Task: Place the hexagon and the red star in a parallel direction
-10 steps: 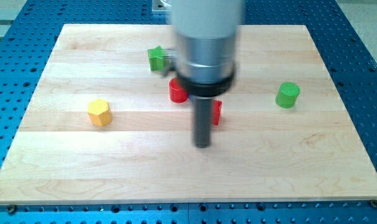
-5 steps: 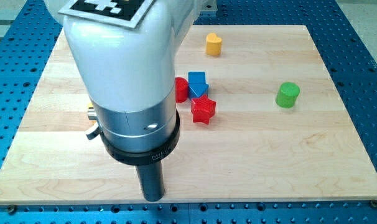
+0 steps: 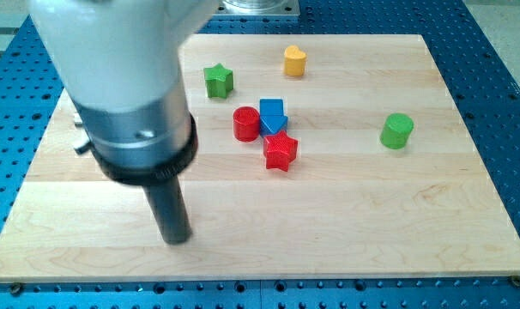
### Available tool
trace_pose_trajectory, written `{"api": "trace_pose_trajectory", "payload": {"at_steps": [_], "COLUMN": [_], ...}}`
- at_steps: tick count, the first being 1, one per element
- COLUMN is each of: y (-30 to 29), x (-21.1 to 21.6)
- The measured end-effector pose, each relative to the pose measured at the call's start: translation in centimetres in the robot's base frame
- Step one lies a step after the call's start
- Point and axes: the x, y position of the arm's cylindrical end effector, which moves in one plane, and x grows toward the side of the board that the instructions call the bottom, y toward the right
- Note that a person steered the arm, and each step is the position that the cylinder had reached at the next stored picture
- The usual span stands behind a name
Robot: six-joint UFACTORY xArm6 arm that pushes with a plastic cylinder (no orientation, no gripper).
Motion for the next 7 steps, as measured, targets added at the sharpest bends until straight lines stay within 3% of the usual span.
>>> {"api": "trace_pose_trajectory", "payload": {"at_steps": [2, 4, 6, 7], "y": [-2.5, -12.0, -0.1, 0.9], "x": [-6.4, -7.1, -10.7, -15.1]}}
